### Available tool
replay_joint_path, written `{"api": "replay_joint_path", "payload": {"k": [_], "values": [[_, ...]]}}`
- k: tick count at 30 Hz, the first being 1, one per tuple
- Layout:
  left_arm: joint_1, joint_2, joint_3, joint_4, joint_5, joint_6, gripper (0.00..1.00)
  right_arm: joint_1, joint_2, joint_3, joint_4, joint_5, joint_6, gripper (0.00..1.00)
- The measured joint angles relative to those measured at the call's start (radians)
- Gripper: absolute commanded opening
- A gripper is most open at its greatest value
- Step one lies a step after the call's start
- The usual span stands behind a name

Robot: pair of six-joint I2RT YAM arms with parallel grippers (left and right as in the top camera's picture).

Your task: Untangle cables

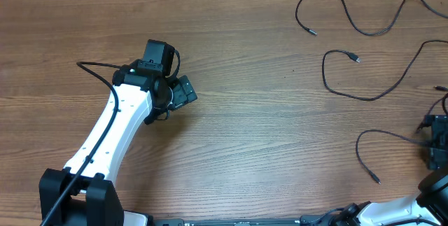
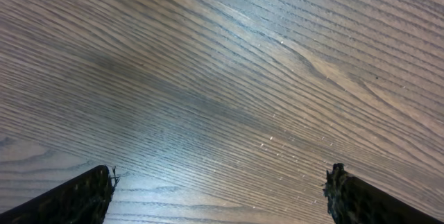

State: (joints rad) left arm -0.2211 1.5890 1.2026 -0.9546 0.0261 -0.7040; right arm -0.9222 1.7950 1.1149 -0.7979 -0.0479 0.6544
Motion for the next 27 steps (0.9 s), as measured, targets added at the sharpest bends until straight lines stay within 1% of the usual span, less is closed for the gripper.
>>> {"api": "replay_joint_path", "payload": {"k": [7,12,16,21,24,27], "values": [[0.000,0.000,0.000,0.000,0.000,0.000,1.00,0.000,-0.029,0.107,-0.137,0.000,0.000,1.00],[0.000,0.000,0.000,0.000,0.000,0.000,0.99,0.000,-0.140,0.114,-0.208,-0.019,-0.007,1.00],[0.000,0.000,0.000,0.001,0.000,0.000,0.99,0.000,-0.231,0.120,-0.280,-0.080,-0.049,1.00],[0.000,0.000,0.000,0.002,0.000,0.000,1.00,0.019,-0.266,0.123,-0.406,-0.125,-0.084,1.00],[0.000,0.000,0.000,0.010,0.000,0.000,1.00,0.058,-0.266,0.097,-0.411,-0.124,-0.094,1.00],[0.000,0.000,0.000,0.012,0.000,0.000,0.99,0.105,-0.266,0.023,-0.351,-0.120,-0.098,1.00]]}}
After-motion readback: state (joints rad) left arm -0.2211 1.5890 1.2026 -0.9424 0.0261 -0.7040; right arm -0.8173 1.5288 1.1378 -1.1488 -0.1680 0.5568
